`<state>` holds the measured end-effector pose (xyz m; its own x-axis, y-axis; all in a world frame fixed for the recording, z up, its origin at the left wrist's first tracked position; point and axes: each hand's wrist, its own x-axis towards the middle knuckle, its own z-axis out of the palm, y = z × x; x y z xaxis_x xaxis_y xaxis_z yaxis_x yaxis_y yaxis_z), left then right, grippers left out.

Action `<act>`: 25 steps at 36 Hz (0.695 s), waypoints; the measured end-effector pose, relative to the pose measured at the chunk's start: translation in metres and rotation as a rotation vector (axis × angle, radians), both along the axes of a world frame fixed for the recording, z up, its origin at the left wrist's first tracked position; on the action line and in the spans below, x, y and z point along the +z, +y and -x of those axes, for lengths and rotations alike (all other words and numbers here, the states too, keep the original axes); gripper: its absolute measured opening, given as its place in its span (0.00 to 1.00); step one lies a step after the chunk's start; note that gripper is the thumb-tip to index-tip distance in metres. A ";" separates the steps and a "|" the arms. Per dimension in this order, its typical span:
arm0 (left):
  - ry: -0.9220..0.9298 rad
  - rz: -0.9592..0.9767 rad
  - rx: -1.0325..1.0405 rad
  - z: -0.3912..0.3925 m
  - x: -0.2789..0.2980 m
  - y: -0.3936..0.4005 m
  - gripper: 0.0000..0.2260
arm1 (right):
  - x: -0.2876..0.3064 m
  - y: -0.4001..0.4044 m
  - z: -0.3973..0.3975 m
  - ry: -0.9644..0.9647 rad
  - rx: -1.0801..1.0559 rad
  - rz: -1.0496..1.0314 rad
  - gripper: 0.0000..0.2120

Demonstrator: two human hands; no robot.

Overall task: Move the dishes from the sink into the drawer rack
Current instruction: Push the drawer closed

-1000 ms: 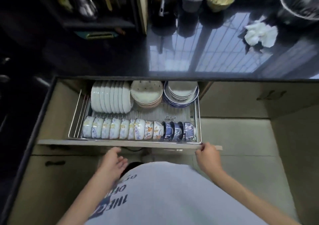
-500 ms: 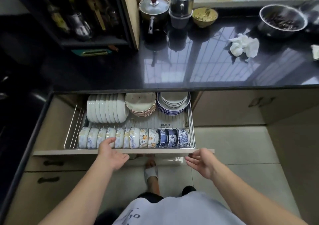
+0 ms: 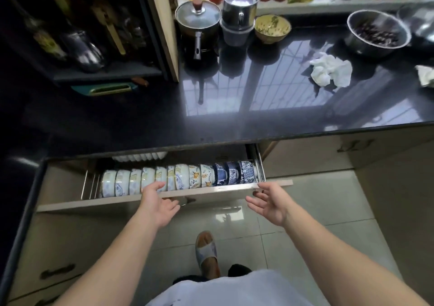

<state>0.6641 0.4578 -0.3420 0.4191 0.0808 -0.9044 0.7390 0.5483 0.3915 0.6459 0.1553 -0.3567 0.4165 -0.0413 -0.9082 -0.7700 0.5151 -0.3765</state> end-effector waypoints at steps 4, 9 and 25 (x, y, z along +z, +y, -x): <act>-0.004 -0.042 -0.053 -0.032 -0.006 0.003 0.32 | 0.002 0.013 -0.032 -0.029 -0.021 -0.015 0.27; 0.031 -0.057 -0.051 -0.069 -0.015 0.005 0.33 | 0.000 0.020 -0.070 -0.059 -0.108 -0.011 0.32; 0.014 -0.026 0.272 -0.158 -0.047 0.003 0.29 | -0.026 0.024 -0.184 -0.011 -0.314 0.083 0.16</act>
<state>0.8221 0.4612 -0.3894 0.3666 0.2122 -0.9059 0.5713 0.7171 0.3992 0.8295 0.1794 -0.3826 0.3811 -0.2428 -0.8921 -0.5742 0.6941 -0.4342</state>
